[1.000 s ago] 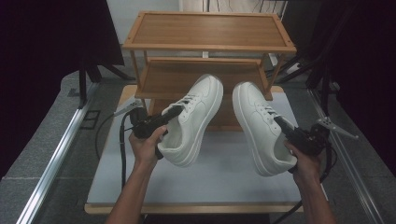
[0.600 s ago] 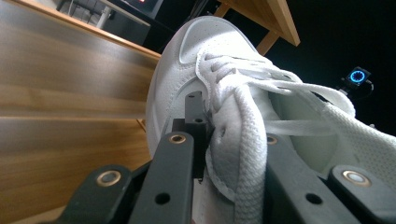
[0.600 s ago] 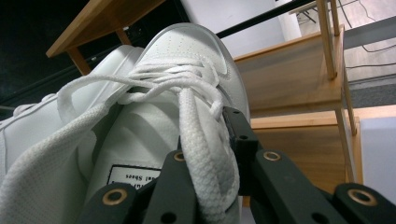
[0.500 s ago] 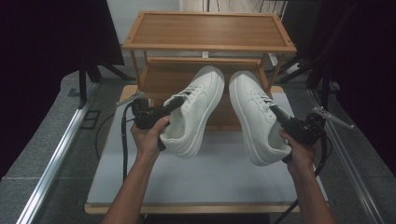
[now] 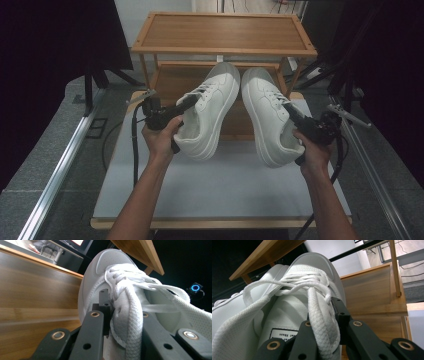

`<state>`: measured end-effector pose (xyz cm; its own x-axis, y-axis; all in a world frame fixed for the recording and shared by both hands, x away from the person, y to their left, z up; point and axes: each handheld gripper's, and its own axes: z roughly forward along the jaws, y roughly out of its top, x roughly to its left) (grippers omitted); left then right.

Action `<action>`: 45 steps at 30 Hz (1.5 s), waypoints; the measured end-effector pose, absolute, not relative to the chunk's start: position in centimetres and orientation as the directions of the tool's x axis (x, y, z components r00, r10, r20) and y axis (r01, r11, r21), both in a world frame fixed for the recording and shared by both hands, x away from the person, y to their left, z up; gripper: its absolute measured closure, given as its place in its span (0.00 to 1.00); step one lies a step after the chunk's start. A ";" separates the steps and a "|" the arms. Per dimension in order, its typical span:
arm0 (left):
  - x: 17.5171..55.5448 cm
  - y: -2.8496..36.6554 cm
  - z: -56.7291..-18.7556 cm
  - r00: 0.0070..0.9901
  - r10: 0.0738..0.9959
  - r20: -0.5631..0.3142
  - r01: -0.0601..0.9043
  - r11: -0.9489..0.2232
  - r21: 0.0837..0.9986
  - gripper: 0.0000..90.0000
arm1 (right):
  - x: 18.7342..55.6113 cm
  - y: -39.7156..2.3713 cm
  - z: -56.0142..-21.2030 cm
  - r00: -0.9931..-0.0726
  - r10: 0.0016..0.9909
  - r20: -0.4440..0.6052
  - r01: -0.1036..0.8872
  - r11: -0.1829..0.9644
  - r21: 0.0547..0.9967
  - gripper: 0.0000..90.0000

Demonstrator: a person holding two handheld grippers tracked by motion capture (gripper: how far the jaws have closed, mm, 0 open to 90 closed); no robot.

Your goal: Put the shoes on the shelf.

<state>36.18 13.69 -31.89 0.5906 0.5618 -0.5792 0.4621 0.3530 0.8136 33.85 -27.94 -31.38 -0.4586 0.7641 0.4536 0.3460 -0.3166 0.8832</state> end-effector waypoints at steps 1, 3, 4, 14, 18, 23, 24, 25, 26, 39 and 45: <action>36.3 13.7 -31.8 0.588 0.568 -0.575 0.460 0.350 0.816 0.92 | 34.0 -27.9 -31.3 -0.458 0.766 0.452 0.347 -0.314 0.884 0.92; 36.5 13.7 -31.8 0.585 0.570 -0.577 0.459 0.354 0.815 0.92 | 34.3 -27.6 -31.1 -0.455 0.767 0.452 0.346 -0.315 0.884 0.92; 36.6 13.7 -31.8 0.584 0.566 -0.582 0.460 0.360 0.812 0.92 | 34.4 -27.5 -31.1 -0.454 0.767 0.453 0.346 -0.317 0.883 0.92; 37.6 13.8 -31.5 0.568 0.589 -0.574 0.457 0.354 0.816 0.92 | 35.7 -26.4 -30.5 -0.429 0.774 0.465 0.347 -0.334 0.876 0.92; 38.0 13.9 -31.4 0.563 0.580 -0.589 0.460 0.373 0.806 0.92 | 36.1 -26.1 -30.3 -0.426 0.775 0.467 0.344 -0.339 0.876 0.92; 38.7 14.0 -31.4 0.544 0.585 -0.602 0.459 0.393 0.797 0.92 | 36.6 -25.4 -30.0 -0.409 0.788 0.460 0.340 -0.336 0.878 0.92; 39.1 14.0 -31.3 0.540 0.585 -0.605 0.460 0.397 0.794 0.92 | 37.0 -25.1 -29.8 -0.396 0.793 0.463 0.342 -0.340 0.876 0.92; 39.5 14.0 -31.3 0.537 0.591 -0.602 0.458 0.395 0.796 0.92 | 37.0 -25.1 -29.8 -0.396 0.793 0.463 0.342 -0.340 0.876 0.92; 39.6 13.9 -31.2 0.535 0.594 -0.601 0.459 0.393 0.797 0.92 | 37.2 -24.9 -29.7 -0.395 0.794 0.462 0.343 -0.339 0.876 0.92; 41.1 13.9 -31.0 0.498 0.639 -0.586 0.451 0.387 0.804 0.92 | 38.8 -24.4 -29.8 -0.351 0.805 0.478 0.342 -0.365 0.866 0.92; 41.5 13.9 -30.8 0.494 0.637 -0.592 0.447 0.398 0.801 0.92 | 39.1 -24.5 -29.8 -0.345 0.805 0.482 0.339 -0.372 0.864 0.92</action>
